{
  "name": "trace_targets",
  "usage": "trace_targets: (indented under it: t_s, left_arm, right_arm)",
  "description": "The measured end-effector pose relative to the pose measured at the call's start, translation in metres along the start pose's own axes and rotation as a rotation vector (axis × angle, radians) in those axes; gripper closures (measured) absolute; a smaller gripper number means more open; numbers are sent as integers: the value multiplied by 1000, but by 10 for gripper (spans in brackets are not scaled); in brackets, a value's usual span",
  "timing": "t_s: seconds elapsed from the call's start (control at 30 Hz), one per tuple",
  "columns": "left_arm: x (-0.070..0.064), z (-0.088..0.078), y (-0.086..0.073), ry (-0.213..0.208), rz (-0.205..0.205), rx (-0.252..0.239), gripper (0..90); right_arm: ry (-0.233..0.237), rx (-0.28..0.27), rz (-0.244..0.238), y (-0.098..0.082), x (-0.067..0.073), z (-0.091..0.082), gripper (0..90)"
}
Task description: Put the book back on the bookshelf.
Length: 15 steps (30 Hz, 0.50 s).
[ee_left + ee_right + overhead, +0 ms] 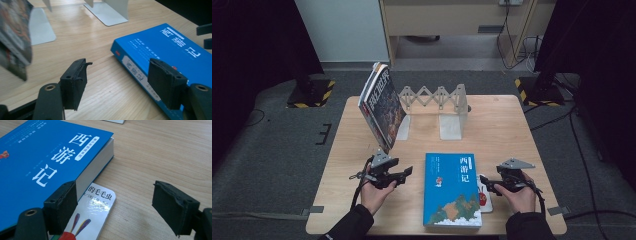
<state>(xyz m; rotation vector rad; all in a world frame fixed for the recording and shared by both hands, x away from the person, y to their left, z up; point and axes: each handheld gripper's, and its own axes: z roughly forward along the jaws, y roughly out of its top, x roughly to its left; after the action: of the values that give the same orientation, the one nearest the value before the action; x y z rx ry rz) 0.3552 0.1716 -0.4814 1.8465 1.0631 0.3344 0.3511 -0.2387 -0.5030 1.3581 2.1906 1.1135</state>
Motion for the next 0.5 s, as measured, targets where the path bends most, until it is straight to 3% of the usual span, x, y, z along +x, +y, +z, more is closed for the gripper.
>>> trace_targets:
  t_s: [0.13, 0.27, 0.5]
  left_arm:
    - [-6, 7, -1, -24, 20, 25, 305]
    - [-13, 17, -3, -53, 13, 58, 300]
    - [-25, 30, -7, -115, -15, 91, 298]
  right_arm:
    - [14, -7, 4, 1, 4, 0, 201]
    - [39, 1, 5, 1, 9, 3, 207]
    - [39, -20, 14, 2, 9, 1, 207]
